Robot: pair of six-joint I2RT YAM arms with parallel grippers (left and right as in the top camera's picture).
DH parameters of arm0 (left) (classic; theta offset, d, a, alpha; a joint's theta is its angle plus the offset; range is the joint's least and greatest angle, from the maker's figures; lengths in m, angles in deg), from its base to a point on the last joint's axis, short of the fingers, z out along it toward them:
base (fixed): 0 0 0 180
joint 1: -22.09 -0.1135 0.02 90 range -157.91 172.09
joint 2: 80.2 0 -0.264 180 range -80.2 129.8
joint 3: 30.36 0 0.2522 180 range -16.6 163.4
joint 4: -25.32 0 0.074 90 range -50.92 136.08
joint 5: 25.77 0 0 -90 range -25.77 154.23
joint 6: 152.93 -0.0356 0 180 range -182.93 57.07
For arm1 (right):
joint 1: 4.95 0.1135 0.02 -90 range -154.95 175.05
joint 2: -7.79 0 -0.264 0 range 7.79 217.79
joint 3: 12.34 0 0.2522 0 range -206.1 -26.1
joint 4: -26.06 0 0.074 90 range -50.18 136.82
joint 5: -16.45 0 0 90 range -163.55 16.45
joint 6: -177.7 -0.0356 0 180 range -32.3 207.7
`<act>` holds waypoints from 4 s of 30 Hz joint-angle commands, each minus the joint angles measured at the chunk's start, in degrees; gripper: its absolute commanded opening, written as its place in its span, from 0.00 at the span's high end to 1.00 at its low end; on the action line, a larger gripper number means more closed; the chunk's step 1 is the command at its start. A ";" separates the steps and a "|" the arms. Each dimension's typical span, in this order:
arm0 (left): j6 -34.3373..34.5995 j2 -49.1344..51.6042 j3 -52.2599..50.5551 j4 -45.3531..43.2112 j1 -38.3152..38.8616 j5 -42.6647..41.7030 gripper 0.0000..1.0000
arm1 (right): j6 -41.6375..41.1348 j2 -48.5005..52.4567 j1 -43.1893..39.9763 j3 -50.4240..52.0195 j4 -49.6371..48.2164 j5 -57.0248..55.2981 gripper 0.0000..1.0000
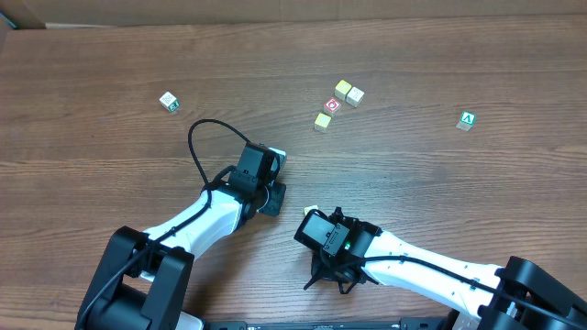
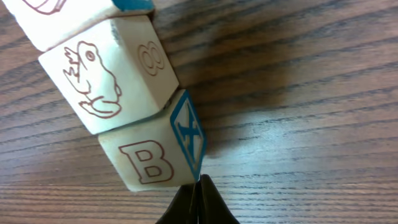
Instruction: Flip 4 blocks
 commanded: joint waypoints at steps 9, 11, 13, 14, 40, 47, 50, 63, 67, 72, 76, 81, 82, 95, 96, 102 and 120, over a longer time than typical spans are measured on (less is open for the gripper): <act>0.61 1.66 -1.97 2.08 -0.52 0.85 0.96 | 0.13 -0.26 0.15 -1.03 -1.64 -0.98 0.96; 0.61 1.66 -1.97 2.08 -0.52 0.85 0.96 | 0.13 -0.26 0.15 -1.03 -1.66 -0.98 0.96; 0.61 1.66 -1.97 2.08 -0.52 0.85 0.96 | 0.13 -0.26 0.15 -1.03 -1.64 -0.98 0.96; 0.61 1.66 -1.97 2.08 -0.52 0.85 0.96 | 0.11 -0.26 0.15 -1.03 -1.60 -0.98 0.96; 2.58 1.53 -1.64 2.32 -0.52 -4.55 0.96 | 0.17 -10.88 -2.12 -1.62 4.04 -7.67 0.96; 4.90 -3.65 3.39 9.97 -0.52 -4.48 0.96 | -0.11 -15.06 -2.12 -1.64 6.95 -8.96 0.96; 4.87 -8.55 6.64 15.08 -0.52 -4.44 0.96 | -0.33 -17.70 -2.12 -1.75 8.44 -9.55 0.96; 4.87 -38.40 21.42 38.29 2.86 5.20 0.96 | -0.76 -23.85 -2.12 -21.77 40.72 -17.59 0.96; 4.92 -47.76 26.25 47.78 5.14 8.55 0.96 | -0.59 -23.85 -2.12 -32.50 53.13 -21.75 0.96; 6.58 -56.68 31.85 57.09 5.49 8.52 0.96 | 4.17 -25.31 -2.12 -40.13 53.11 -21.16 0.96; 6.54 -62.58 36.17 62.16 5.49 8.50 0.96 | 7.52 -25.75 -2.12 -44.68 53.05 -21.59 0.95; 6.58 -68.37 42.27 67.10 5.49 7.96 0.95 | 12.26 -25.83 -2.12 -47.41 52.02 -21.75 0.79; 6.60 -69.24 43.39 67.82 5.49 7.85 0.93 | 12.26 -25.83 -2.12 -47.41 51.76 -21.92 0.71; 6.58 -74.07 49.79 72.00 5.49 7.91 0.00 | 12.00 -25.66 -2.12 -47.41 49.20 -22.64 0.00; 6.58 -74.07 49.79 72.41 5.49 7.89 0.00 | 12.00 -25.64 -2.12 -47.41 49.20 -22.62 0.00; 6.60 -74.07 49.77 77.20 5.49 7.87 0.00 | 12.02 -25.62 -2.12 -47.36 49.22 -21.99 0.00; 6.58 -74.07 49.72 82.58 5.49 7.26 0.00 | 12.02 -25.62 -2.12 -47.36 49.22 -21.99 0.00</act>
